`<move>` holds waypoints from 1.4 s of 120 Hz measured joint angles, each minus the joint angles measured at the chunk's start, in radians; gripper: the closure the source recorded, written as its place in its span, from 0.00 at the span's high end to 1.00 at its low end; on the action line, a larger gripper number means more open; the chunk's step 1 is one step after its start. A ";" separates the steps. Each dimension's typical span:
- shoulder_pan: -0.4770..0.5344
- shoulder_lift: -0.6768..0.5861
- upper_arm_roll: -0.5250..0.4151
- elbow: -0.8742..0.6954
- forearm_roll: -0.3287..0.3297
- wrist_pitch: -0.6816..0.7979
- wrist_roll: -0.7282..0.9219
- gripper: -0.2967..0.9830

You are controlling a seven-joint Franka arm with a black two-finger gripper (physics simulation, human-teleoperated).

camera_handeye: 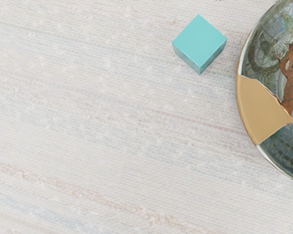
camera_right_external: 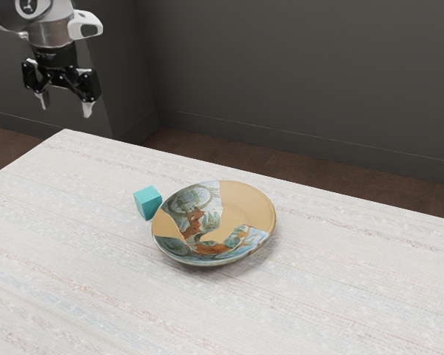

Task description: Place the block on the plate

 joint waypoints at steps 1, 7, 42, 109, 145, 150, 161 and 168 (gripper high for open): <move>-0.001 0.001 0.000 0.001 0.000 0.000 -0.002 0.77; -0.003 0.004 -0.001 0.003 0.003 0.000 -0.015 0.77; 0.005 0.032 0.006 -0.151 0.002 0.091 -0.087 0.77; -0.013 0.250 0.036 -0.336 -0.137 0.502 -0.635 0.77; -0.007 0.453 0.047 -0.181 -0.161 0.602 -0.845 0.77; 0.002 0.475 0.047 -0.161 -0.163 0.608 -0.863 0.77; 0.031 0.508 0.047 -0.126 -0.177 0.617 -0.885 0.77; 0.039 0.530 0.047 -0.108 -0.186 0.621 -0.895 0.77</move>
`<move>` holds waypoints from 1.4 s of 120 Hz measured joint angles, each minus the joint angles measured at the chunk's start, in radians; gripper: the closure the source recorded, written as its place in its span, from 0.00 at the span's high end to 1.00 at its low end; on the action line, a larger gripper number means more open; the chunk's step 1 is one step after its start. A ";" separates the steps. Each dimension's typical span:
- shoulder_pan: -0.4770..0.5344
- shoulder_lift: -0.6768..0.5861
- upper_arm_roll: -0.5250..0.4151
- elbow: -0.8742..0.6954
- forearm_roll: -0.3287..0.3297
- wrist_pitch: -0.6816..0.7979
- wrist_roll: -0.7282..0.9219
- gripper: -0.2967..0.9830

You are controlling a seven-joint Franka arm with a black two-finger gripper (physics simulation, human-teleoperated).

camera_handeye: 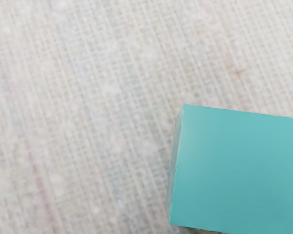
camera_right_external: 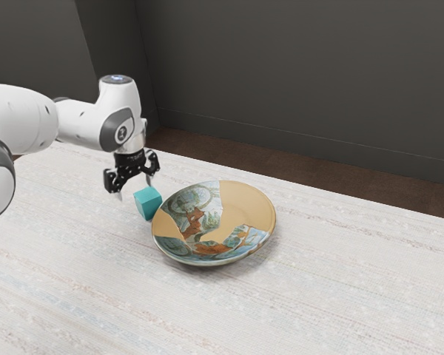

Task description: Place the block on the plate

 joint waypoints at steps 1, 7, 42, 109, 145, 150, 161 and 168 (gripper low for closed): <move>0.001 0.005 0.000 0.007 -0.001 0.000 -0.001 0.77; 0.002 0.036 0.000 0.044 -0.007 0.002 -0.009 0.77; 0.038 0.138 -0.041 0.157 -0.023 -0.008 -0.032 0.77; 0.101 0.213 -0.091 0.262 -0.036 -0.119 0.019 0.77; 0.117 0.272 -0.094 0.352 -0.031 -0.131 0.044 0.77; 0.118 0.281 -0.096 0.369 -0.031 -0.132 0.047 0.77; 0.121 0.291 -0.099 0.382 -0.031 -0.133 0.052 0.77; 0.122 0.298 -0.100 0.384 -0.031 -0.132 0.055 0.77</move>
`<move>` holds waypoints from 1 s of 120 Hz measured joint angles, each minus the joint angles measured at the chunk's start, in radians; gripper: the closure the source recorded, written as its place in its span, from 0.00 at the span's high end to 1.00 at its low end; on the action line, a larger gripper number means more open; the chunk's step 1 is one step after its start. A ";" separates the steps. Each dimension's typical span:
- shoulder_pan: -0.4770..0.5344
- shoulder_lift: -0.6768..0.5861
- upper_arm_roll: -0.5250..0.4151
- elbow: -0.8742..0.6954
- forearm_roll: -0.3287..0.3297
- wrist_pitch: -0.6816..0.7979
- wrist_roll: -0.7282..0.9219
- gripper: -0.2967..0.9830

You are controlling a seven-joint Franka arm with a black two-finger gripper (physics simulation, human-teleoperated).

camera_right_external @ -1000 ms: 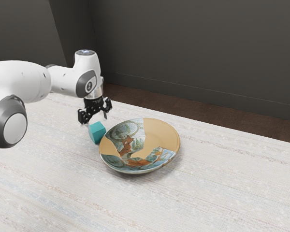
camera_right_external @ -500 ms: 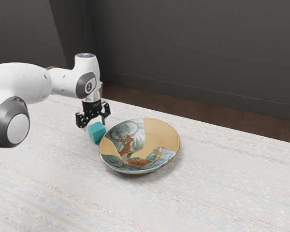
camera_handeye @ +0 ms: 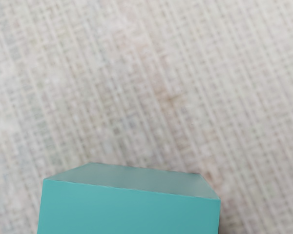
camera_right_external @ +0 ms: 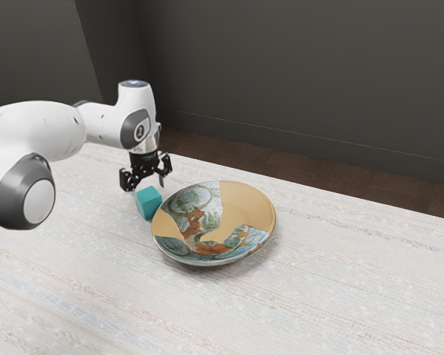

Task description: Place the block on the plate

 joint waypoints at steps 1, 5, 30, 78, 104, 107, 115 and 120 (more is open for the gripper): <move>0.000 0.001 0.000 0.000 0.000 0.000 0.000 0.77; 0.000 0.005 0.000 0.001 0.000 0.000 0.002 0.77; 0.006 0.025 -0.001 0.016 -0.001 0.002 0.012 0.77; 0.009 0.044 -0.007 0.011 -0.007 0.010 0.024 0.77; 0.008 0.044 -0.007 0.011 -0.009 0.013 0.026 0.62; 0.008 0.044 -0.007 0.011 -0.009 0.013 0.027 0.60; 0.008 0.044 -0.007 0.011 -0.008 0.013 0.027 0.57; 0.008 0.044 -0.007 0.011 -0.007 0.013 0.028 0.56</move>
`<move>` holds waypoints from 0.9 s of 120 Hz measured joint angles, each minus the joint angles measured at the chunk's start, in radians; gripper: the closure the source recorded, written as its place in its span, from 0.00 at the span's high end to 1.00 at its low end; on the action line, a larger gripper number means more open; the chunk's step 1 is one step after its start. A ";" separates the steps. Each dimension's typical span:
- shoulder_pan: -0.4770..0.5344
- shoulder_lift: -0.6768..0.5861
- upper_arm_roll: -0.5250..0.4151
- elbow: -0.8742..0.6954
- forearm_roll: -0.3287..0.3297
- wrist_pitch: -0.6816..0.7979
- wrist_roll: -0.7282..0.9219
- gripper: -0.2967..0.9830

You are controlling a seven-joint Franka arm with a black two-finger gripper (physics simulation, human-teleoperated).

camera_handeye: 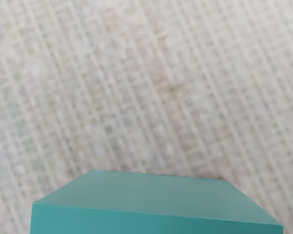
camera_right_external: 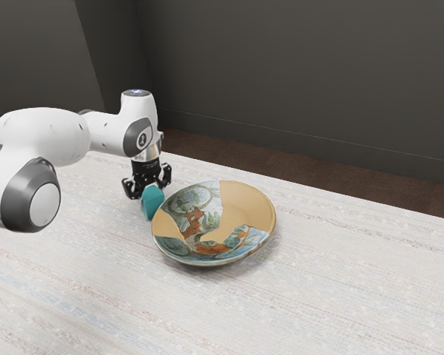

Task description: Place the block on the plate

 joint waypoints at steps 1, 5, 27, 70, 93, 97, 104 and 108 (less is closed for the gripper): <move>0.000 0.000 0.000 0.000 0.000 0.000 0.000 0.56; 0.000 0.000 0.000 0.000 0.001 0.000 0.000 0.54; 0.000 -0.024 0.002 -0.001 0.003 -0.003 0.000 0.54; -0.046 -0.296 -0.079 -0.104 0.010 -0.052 -0.035 0.55; -0.048 -0.340 -0.203 -0.196 0.014 -0.045 -0.108 0.55; -0.048 -0.345 -0.218 -0.221 0.014 -0.037 -0.122 0.55; -0.048 -0.352 -0.241 -0.252 0.014 -0.025 -0.147 0.55; -0.048 -0.354 -0.253 -0.266 0.014 -0.019 -0.160 0.55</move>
